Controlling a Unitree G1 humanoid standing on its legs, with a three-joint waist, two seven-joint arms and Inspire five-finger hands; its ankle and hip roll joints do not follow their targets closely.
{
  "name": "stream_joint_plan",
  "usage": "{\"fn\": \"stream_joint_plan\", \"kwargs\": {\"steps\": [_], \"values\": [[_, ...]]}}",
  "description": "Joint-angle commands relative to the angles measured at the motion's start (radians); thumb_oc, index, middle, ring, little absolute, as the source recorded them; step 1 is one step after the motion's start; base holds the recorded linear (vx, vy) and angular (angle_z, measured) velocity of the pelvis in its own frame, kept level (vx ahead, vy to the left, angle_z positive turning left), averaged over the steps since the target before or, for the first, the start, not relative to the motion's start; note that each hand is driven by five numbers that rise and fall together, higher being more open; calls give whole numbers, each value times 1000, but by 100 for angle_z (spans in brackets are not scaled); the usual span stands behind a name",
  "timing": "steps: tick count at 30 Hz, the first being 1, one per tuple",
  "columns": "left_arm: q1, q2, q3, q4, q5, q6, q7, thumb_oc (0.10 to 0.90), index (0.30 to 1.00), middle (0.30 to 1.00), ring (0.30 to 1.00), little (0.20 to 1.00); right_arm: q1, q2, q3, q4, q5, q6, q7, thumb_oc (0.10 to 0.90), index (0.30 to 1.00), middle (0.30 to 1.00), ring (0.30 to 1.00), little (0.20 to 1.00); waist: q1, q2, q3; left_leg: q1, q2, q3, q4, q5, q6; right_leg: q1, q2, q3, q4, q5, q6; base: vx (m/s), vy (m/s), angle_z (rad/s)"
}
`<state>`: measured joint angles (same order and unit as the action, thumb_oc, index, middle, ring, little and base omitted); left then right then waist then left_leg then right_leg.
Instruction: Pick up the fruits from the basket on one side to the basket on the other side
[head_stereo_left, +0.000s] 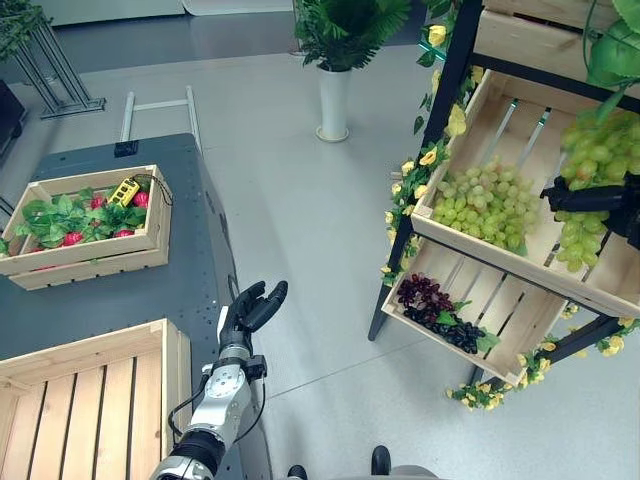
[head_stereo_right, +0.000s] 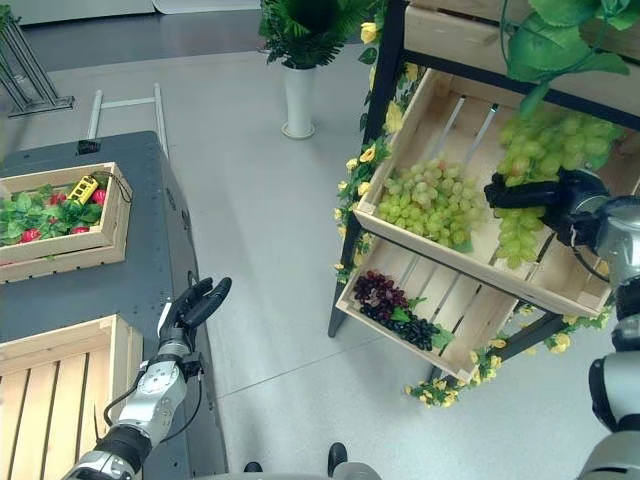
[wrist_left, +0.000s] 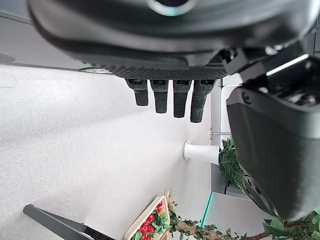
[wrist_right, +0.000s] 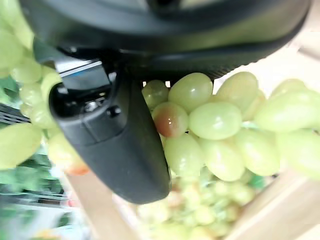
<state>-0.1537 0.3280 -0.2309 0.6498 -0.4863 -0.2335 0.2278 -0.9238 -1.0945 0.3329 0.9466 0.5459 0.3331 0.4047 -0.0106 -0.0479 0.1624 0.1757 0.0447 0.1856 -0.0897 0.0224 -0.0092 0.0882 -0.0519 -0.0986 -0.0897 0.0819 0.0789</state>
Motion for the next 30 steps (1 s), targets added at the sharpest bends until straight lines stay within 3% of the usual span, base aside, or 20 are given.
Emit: {"fn": "stream_joint_plan", "kwargs": {"steps": [1,9,10,11,21,30], "values": [[-96,47,-68,-7,0,-111,2,800,900,900,900,900,-247,-71,78,93,-136,-112,-15,400,300,300,300,300,16,-58,-117,12,-40,-46,15,-145,10,71,23,-19,12,-120,-15,-2,-3,7],[-108,49,-74,-8,-8,-105,12,800,900,900,900,900,-332,-68,203,203,-353,-150,26,400,300,300,300,300,31,-56,-109,10,-40,-53,12,-139,12,71,20,-25,12,-121,-15,1,0,5],[-105,51,-73,-12,-7,-106,10,800,900,900,900,900,-335,-70,223,216,-403,-143,52,648,672,672,672,672,33,-56,-108,9,-39,-53,12,-138,12,71,18,-26,12,-121,-15,0,0,0],[-101,52,-71,-16,-4,-107,10,800,900,900,900,900,-337,-71,242,224,-421,-133,77,800,900,900,900,900,35,-57,-106,9,-38,-51,12,-137,11,71,17,-27,12,-120,-14,0,0,0],[-109,64,-70,-23,-10,-102,-2,800,900,900,900,900,-375,-80,325,237,-528,-153,65,800,900,900,900,900,29,-57,-106,10,-40,-42,11,-136,15,66,17,-16,16,-119,-13,0,0,0],[-99,67,-65,-26,-8,-110,-25,800,900,900,900,900,-347,-94,295,131,-450,-208,-24,800,900,900,900,900,13,-54,-107,10,-38,-28,18,-143,16,61,18,0,19,-121,-11,-1,2,-1]]}}
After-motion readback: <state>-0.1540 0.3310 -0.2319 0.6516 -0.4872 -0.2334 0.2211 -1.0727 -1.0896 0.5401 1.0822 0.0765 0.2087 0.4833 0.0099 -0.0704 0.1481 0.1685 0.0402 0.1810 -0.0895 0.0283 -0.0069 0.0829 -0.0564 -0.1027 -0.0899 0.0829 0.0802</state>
